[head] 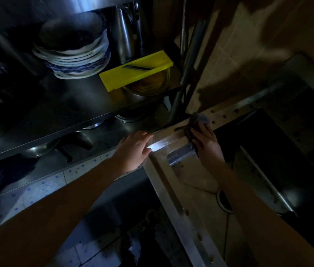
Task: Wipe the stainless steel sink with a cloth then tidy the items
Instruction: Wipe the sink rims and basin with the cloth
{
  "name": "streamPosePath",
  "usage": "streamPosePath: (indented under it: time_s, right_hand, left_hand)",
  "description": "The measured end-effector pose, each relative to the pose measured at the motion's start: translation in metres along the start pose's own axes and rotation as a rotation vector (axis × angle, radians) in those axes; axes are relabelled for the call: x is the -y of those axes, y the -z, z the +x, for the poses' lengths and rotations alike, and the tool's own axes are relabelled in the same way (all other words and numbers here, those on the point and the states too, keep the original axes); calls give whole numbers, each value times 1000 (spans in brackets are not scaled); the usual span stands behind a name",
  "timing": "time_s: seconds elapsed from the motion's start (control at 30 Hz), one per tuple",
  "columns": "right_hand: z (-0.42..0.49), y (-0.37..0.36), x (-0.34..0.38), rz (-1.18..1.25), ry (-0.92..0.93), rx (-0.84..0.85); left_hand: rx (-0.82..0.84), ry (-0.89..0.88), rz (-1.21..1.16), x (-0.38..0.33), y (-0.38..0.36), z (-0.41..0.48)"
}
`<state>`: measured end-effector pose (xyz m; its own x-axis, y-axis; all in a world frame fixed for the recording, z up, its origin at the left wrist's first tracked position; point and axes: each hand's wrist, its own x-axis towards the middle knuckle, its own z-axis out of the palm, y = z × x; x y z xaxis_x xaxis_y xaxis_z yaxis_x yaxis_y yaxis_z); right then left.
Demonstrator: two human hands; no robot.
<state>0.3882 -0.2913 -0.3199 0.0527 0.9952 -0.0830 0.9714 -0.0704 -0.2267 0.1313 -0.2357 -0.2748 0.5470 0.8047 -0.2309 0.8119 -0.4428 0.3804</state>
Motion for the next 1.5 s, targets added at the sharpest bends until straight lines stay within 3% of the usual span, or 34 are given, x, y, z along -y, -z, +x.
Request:
streamPosePath:
  time_s: [0.1, 0.23, 0.33, 0.43, 0.57, 0.67, 0.77, 0.9, 1.0, 1.1, 1.17, 1.27, 1.5]
  right_hand:
    - [-2, 8, 11, 92, 2, -95]
    - [-14, 13, 36, 113, 182, -232]
    - [-17, 3, 43, 54, 190, 68]
    - [-9, -4, 24, -40, 231, 131]
    - [9, 5, -10, -37, 162, 24]
    - [21, 19, -28, 333, -61, -99]
    - [34, 27, -36, 435, -235, -148]
    - [32, 26, -7, 402, -172, -133]
    - [23, 24, 17, 329, -17, -197]
    - [23, 28, 8, 333, 56, -89]
    - [27, 27, -11, 340, 20, -17]
    - [37, 36, -41, 361, -123, -125]
    - [62, 45, -85, 426, -288, -139]
  left_hand:
    - [-3, -4, 9, -5, -2, 4]
    - [-24, 3, -25, -8, -6, 5]
    - [-59, 15, -96, -9, -9, 4]
    - [-58, 20, -119, -10, -7, 5]
    - [-31, 18, -105, -12, 1, 10]
    - [-17, 34, -104, -12, 6, 15]
    - [-6, 39, -90, -12, 8, 23]
    - [2, 8, -94, -14, 10, 39]
    - [21, -23, -119, -18, 10, 55]
    - [32, -68, -116, -23, 6, 70]
    - [39, -84, -121, -27, 4, 78]
    - [40, -107, -141, -33, 2, 87]
    - [100, -246, -139, -44, 1, 104]
